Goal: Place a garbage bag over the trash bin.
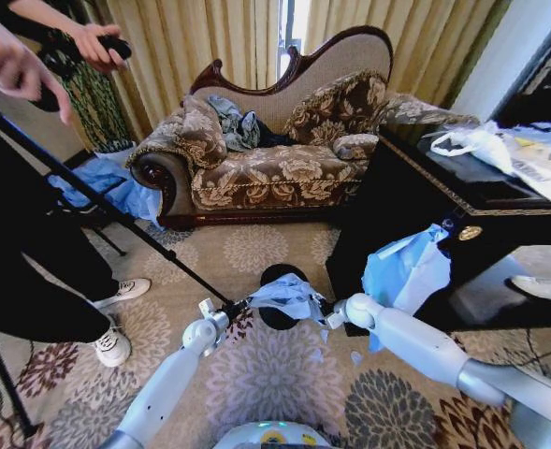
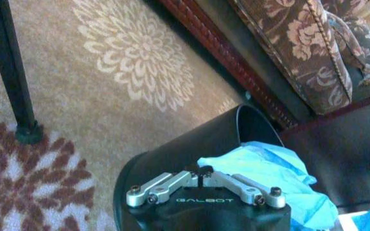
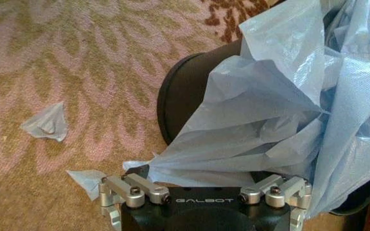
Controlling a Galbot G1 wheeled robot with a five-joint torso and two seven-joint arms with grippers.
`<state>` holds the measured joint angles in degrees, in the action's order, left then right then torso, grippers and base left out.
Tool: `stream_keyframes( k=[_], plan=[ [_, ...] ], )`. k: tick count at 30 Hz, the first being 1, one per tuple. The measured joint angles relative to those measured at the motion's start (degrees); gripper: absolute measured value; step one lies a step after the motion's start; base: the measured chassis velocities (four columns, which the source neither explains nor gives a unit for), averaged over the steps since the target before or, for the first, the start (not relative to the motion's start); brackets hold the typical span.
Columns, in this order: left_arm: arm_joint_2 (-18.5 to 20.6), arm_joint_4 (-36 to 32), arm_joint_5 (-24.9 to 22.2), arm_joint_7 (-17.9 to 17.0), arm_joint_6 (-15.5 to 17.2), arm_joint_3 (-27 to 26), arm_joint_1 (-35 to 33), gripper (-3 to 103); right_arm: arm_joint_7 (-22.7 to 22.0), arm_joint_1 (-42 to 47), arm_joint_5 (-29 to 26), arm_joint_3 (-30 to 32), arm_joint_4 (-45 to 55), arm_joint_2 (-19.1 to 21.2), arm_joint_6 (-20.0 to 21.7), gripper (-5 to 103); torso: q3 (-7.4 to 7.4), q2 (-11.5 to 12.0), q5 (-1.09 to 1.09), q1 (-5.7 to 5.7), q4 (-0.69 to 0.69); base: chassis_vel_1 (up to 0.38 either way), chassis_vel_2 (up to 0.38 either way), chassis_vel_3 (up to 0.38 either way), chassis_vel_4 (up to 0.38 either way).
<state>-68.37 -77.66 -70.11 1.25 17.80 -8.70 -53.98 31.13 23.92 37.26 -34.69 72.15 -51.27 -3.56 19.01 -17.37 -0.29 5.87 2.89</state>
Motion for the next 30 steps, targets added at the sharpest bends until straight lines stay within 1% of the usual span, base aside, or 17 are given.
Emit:
stream_keyframes(
  k=[5,11,19,25,30],
  plan=[
    [-0.67,1.85,0.97,0.65,-0.73,-0.49,1.47,0,-0.37,-0.05,0.57,1.21,-1.67,-1.99,-0.34,100,0.00,0.00,0.00,0.00,0.01,0.000,0.000,0.000,0.000],
    [-1.24,3.52,2.00,1.72,-1.66,-1.42,2.85,0,-1.05,-0.40,1.01,3.40,-4.07,-4.92,-0.62,100,0.00,0.00,0.01,0.00,-0.01,0.000,0.000,0.000,0.000],
    [-2.14,5.56,2.55,2.81,-2.58,-1.66,4.51,0,-1.81,-0.85,1.79,5.98,-7.62,-7.53,-0.99,100,0.00,0.00,0.01,0.00,-0.01,0.000,0.000,0.000,0.000],
    [-2.49,6.41,2.84,3.05,-2.76,-1.60,5.11,0,-2.28,-0.78,2.26,6.67,-9.00,-7.90,-1.24,100,0.00,0.00,0.01,0.00,-0.01,0.000,0.000,0.000,0.000],
    [-2.44,6.99,3.81,3.63,-3.07,-0.88,4.88,0,-2.52,1.27,2.85,7.63,-10.00,-7.60,-1.49,100,0.00,0.00,0.01,0.00,0.01,0.000,0.000,0.000,0.000]
  ],
)
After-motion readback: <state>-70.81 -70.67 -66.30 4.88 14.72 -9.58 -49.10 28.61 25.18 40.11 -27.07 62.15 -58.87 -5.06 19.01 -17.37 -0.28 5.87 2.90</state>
